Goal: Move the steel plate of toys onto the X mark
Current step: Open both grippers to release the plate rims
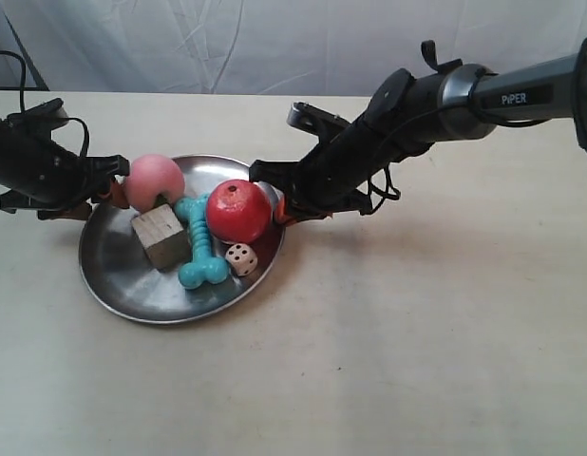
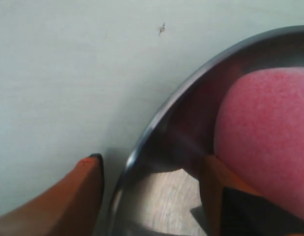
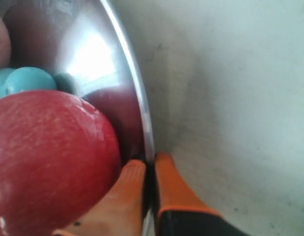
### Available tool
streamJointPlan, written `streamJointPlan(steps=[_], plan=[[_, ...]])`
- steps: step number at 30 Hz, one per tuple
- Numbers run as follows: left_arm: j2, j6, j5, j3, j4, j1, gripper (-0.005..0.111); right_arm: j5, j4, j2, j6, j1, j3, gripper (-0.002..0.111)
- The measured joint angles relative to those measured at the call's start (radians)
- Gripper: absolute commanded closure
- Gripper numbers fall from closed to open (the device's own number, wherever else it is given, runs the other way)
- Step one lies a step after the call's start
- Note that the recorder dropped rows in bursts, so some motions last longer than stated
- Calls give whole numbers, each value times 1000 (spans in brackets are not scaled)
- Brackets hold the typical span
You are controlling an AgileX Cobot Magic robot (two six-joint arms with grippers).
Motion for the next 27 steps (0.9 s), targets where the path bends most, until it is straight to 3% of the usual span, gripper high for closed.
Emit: streamJointPlan(steps=[3, 8, 10, 21, 24, 27], plan=[[0, 0, 0, 0, 0, 0, 51, -6, -4, -2, 0, 0, 0, 102], [0, 0, 0, 0, 2, 0, 51, -23, -19, -2, -8, 0, 0, 58], [0, 0, 0, 0, 2, 0, 51, -27, -19, -4, -9, 0, 0, 49], [-6, 0, 9, 0, 26, 0, 60, -46, -85, -44, -12, 2, 0, 50], [-29, 0, 14, 0, 39, 0, 73, -46, -147, -78, 6, 2, 0, 60], [-67, 0, 25, 0, 42, 0, 87, -46, -224, -114, 50, 2, 0, 82]])
